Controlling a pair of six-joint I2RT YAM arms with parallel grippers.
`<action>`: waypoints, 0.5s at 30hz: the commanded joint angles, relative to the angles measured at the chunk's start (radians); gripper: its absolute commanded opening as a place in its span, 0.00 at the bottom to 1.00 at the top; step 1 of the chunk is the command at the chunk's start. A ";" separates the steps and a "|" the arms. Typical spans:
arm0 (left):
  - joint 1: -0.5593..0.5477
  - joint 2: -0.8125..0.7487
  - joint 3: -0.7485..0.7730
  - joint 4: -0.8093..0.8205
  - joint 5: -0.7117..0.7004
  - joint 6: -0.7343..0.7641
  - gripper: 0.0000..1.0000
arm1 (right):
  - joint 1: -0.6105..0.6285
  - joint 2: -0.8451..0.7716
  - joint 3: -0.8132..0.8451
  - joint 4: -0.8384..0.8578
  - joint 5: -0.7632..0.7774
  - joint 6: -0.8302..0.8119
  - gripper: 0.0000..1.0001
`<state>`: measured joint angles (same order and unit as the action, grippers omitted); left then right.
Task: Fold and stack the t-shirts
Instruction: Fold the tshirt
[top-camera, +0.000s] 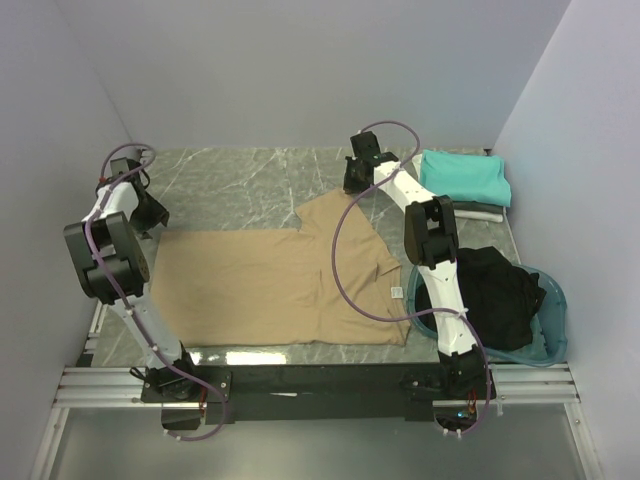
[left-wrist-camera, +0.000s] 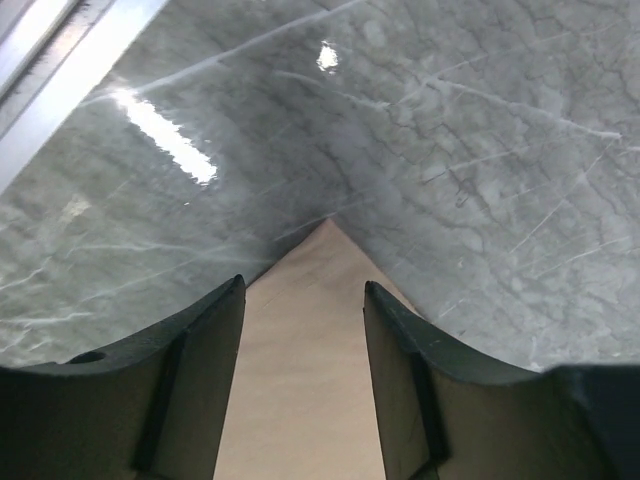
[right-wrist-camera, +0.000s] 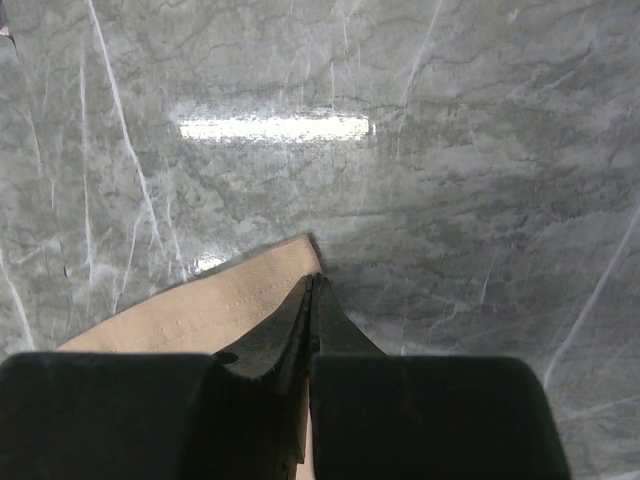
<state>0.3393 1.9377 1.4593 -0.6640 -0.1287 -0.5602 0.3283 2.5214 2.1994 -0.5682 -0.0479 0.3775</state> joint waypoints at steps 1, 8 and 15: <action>-0.006 0.020 0.047 -0.020 -0.018 0.014 0.56 | -0.006 -0.046 0.005 0.008 -0.006 0.009 0.00; -0.023 0.036 0.026 -0.014 -0.014 0.003 0.50 | -0.012 -0.053 0.000 0.008 -0.003 0.009 0.00; -0.036 0.067 0.041 -0.009 -0.029 0.017 0.47 | -0.015 -0.067 -0.018 0.013 -0.004 0.008 0.00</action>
<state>0.3134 1.9858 1.4689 -0.6758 -0.1314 -0.5606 0.3225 2.5214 2.1983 -0.5682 -0.0536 0.3779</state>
